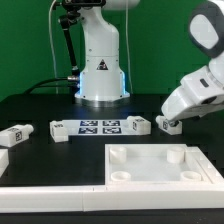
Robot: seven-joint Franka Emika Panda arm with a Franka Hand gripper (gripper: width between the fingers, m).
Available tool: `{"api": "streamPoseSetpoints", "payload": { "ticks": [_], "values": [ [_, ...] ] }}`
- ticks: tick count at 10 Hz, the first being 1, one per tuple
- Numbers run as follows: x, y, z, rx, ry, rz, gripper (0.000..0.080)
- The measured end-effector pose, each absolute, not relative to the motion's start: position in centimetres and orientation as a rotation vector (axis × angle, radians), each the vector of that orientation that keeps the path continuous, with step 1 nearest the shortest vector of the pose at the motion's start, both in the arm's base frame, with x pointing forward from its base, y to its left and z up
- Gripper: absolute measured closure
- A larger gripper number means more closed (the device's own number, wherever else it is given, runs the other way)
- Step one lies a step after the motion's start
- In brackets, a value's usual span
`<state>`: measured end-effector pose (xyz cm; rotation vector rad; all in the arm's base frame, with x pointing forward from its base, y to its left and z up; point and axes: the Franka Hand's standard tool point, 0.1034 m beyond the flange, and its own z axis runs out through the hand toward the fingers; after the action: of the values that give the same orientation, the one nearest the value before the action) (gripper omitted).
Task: Assemble square table
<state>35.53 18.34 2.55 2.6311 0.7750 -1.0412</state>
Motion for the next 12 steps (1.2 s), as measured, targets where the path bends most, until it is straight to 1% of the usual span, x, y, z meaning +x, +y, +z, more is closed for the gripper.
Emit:
{"api": "streamPoseSetpoints", "payload": {
  "ticks": [2, 3, 6, 7, 8, 9, 10, 11, 12],
  "values": [
    [34.3, 17.4, 2.5, 2.498, 0.744, -1.255, 0.0151],
    [34.5, 17.3, 2.4, 2.464, 0.733, -1.311, 0.0151],
    [34.5, 17.4, 2.0, 2.467, 0.735, -1.313, 0.0151],
    [34.2, 17.1, 1.5, 2.477, 0.734, -1.304, 0.0151],
    [33.1, 16.4, 0.8, 2.490, 0.733, -1.292, 0.0151],
    [32.6, 16.2, 0.6, 2.501, 0.734, -1.277, 0.0151],
    [32.7, 16.2, 0.6, 2.500, 0.735, -1.278, 0.0183],
    [32.7, 16.3, 0.5, 2.501, 0.735, -1.278, 0.0183],
    [32.7, 16.3, 0.5, 2.501, 0.735, -1.278, 0.0368]
  ]
}}
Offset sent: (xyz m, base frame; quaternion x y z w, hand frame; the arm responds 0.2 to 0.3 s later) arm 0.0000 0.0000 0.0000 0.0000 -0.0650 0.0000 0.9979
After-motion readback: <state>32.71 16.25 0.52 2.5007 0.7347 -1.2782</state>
